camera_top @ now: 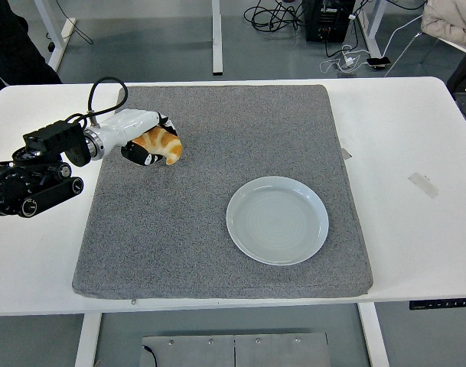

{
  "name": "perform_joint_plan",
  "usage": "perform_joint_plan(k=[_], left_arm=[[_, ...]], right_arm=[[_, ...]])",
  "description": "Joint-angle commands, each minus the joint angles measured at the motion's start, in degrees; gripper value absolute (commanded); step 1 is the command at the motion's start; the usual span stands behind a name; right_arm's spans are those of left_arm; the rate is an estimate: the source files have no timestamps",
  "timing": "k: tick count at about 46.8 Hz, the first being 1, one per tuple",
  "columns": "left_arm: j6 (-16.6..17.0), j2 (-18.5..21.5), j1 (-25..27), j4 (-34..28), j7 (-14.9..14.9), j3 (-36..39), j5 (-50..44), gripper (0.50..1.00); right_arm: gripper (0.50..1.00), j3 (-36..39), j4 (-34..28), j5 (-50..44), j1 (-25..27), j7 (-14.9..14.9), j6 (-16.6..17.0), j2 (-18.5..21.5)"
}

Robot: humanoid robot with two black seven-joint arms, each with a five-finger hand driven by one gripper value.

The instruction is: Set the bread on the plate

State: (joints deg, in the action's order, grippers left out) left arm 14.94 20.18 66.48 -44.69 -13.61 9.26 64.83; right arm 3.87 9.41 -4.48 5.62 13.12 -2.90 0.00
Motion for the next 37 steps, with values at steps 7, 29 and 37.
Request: perform_joint_plan(k=[7, 29, 37], left_arm=[[0.1, 1.3, 2.6, -0.7, -2.4, -2.5, -0.1, 0.5], [0.1, -1.5, 8.5, -7.3, -4.1, -4.5, 2.3, 0.5], [0.1, -3.7, 8.8, -9.0, -4.0, -4.5, 5.0, 0.5]], right_arm=[[1.0, 0.0, 0.0, 0.0, 0.1, 0.0, 0.0, 0.0], [1.0, 0.0, 0.0, 0.0, 0.0, 0.0, 0.0, 0.0], [1.0, 0.0, 0.0, 0.0, 0.0, 0.0, 0.0, 0.0]])
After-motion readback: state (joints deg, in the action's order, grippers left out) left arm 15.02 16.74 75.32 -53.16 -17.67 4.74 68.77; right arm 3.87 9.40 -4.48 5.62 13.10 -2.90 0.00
